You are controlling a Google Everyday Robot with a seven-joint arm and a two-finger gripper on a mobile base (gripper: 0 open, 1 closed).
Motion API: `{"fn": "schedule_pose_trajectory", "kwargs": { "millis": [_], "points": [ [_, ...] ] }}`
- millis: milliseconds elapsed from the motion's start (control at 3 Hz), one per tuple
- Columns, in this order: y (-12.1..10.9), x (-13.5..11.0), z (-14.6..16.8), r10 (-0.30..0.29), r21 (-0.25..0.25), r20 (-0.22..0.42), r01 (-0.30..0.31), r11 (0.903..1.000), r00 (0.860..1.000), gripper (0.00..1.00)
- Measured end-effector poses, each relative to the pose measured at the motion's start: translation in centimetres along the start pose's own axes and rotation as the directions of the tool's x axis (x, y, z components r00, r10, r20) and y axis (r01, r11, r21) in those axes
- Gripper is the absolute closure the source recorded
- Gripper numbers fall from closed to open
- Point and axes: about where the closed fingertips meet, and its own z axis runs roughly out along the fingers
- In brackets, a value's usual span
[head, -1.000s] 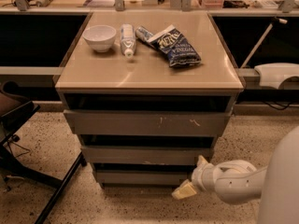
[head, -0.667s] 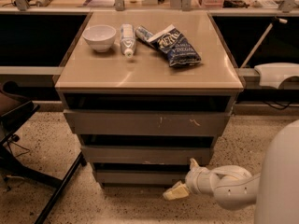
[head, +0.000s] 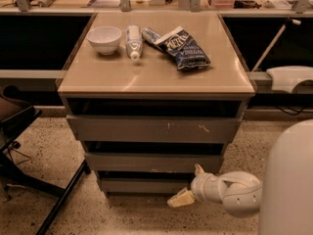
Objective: Open middle drawer
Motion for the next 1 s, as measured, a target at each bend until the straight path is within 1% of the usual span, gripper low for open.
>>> {"fn": "schedule_pose_trajectory", "kwargs": {
  "millis": [333,667,1000],
  "points": [
    [-1.2,-2.3,3.5,-0.067,-0.026,0.058,0.068,0.9973,0.996,0.0],
    [-1.8,-5.5,6.0,-0.198,-0.035,0.106,0.203,0.9786,0.974,0.0],
    [-1.9,-5.8,6.1,-0.212,-0.032,0.11,0.217,0.9757,0.971,0.0]
  ]
}}
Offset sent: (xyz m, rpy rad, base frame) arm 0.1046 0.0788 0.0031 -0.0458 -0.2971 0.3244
